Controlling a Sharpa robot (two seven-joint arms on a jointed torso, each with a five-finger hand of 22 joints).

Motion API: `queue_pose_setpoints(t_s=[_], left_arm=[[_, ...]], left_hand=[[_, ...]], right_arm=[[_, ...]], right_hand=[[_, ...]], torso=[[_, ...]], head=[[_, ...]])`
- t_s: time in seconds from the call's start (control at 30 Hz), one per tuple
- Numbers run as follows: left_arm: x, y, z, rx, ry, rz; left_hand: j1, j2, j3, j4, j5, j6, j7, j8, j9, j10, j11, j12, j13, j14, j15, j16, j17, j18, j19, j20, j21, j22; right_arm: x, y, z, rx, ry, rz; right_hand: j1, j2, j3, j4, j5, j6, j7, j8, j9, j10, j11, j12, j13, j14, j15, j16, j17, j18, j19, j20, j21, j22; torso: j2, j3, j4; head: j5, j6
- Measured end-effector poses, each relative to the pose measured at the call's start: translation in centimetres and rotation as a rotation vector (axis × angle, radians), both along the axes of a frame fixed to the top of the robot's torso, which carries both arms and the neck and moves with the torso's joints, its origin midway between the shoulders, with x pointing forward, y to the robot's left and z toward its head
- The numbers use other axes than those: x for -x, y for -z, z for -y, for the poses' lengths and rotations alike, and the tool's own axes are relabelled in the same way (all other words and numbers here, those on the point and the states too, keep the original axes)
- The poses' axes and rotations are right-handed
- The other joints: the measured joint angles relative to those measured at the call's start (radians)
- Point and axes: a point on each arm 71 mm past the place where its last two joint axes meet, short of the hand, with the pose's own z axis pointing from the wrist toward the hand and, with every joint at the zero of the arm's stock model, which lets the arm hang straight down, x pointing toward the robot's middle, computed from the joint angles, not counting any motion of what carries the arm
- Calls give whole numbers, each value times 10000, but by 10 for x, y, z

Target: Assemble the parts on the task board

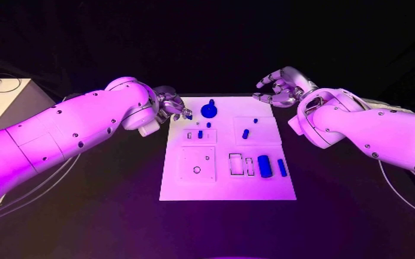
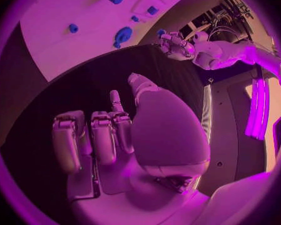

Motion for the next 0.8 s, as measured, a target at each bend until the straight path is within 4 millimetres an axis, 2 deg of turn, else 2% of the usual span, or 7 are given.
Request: queue_pose_setpoints(t_s=[0.1,0.17,0.33,0.63,0.67,0.8], left_arm=[[5,7,1,-119,43,20],[8,11,2,-168,63,23],[13,22,5,-281,85,35],[16,30,9,-460,92,53],[17,32,10,-492,111,50],[18,36,12,-605,174,31]], left_hand=[[-45,33,0,0,2,16,-16,20,15,17,-17,6,21,36,-36,39,0,-12,0,0,0,0],[-59,19,0,0,8,20,-21,20,14,45,-25,23,44,36,-36,39,0,-159,0,0,11,-1],[-71,7,1,-1,65,57,-56,20,14,91,-15,52,93,36,-36,39,0,-157,35,-36,46,-1],[-111,-33,3,-3,64,87,-86,20,14,92,-14,52,94,36,-36,39,0,-156,35,-35,45,-2],[-142,-62,218,-218,64,88,-86,20,13,92,-14,52,94,36,-36,39,0,-157,35,-35,45,-2],[-153,-73,233,-233,113,88,-86,19,13,92,-14,52,107,36,-36,39,0,-156,34,-35,45,-2]], right_arm=[[0,0,0,5,9,-4],[0,0,0,5,10,-9],[0,1,0,6,5,-19],[0,1,0,6,-2,-28],[0,1,0,6,-4,-28],[0,1,0,5,-10,-30]], right_hand=[[0,0,0,0,0,0,0,0,0,0,0,0,0,0,0,0,0,0,0,0,0,0],[0,0,0,0,0,0,0,0,0,0,0,0,-1,0,0,0,0,0,0,0,0,0],[0,0,0,0,0,0,0,0,0,0,0,0,-1,0,0,0,0,-1,0,0,0,-1],[0,0,0,0,0,0,0,0,-1,0,0,0,-2,0,0,0,0,-1,0,0,0,-2],[0,0,0,0,0,0,0,0,-1,0,0,0,-2,0,0,0,0,-1,0,0,0,-2],[0,0,0,0,-1,0,0,0,-2,0,0,0,-2,0,0,0,-1,-1,0,0,0,-2]], torso=[[-24,-6,21],[-35,-13,35],[-47,-13,52],[-44,-12,47],[-40,-13,48],[-33,-16,47]], head=[[2,-28],[5,-39],[7,-82],[46,-132],[47,-144],[48,-157]])
